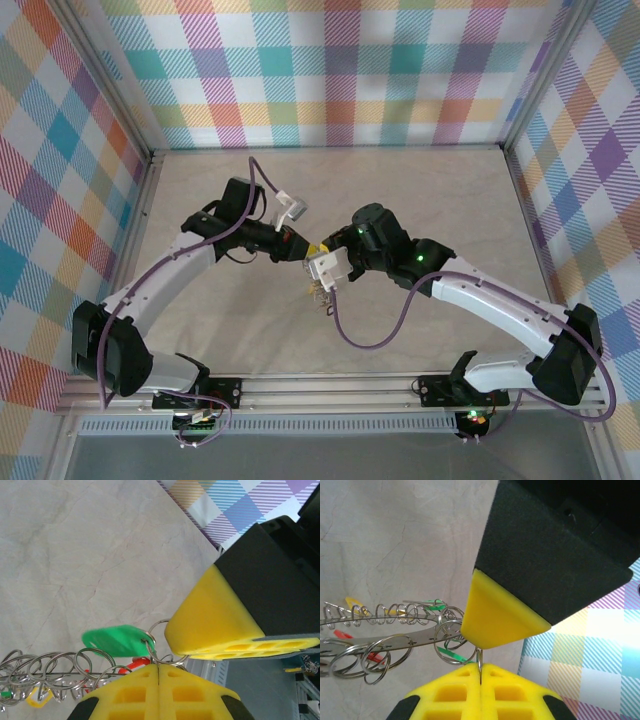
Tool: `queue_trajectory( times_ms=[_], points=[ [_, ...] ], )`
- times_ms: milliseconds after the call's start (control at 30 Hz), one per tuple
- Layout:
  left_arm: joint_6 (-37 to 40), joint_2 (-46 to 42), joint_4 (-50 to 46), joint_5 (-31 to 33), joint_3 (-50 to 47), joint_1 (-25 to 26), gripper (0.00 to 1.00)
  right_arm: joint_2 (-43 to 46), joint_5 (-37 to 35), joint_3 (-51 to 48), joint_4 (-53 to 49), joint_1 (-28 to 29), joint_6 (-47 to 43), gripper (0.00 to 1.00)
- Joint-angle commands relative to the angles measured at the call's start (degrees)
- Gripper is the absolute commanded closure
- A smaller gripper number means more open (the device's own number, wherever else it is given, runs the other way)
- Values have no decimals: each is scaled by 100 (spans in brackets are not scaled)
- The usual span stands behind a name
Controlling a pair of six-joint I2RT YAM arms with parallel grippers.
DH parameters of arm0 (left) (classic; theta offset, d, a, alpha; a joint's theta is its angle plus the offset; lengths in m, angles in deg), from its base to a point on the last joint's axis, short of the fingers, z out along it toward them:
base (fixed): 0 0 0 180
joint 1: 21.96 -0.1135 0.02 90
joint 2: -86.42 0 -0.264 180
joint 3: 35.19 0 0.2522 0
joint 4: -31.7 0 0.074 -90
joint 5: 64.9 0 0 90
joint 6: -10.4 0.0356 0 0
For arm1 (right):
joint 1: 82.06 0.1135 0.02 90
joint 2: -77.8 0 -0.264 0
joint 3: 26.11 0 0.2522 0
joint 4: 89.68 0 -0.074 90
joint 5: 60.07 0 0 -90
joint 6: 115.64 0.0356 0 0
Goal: Put the keys on the keyring
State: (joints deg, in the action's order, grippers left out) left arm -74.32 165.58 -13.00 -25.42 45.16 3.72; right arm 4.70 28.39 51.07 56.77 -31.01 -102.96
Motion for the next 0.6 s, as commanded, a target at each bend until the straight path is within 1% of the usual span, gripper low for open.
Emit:
queue_trajectory(
  times_ms=[0,200,367,500,567],
  points=[
    [-220,46,347,-276,126,-97,100,75,92,-127,-296,46,-168,100],
    [-222,17,404,-153,57,-102,100,66,3,-197,-273,59,-222,100],
    [-257,58,482,-209,8,-106,100,37,-13,-251,-230,53,-176,100],
    [-229,58,515,-277,2,-108,100,51,-7,-242,-137,38,39,100],
    [-138,16,512,-264,-45,-106,100,98,-23,-212,-133,-44,311,100]
  ],
)
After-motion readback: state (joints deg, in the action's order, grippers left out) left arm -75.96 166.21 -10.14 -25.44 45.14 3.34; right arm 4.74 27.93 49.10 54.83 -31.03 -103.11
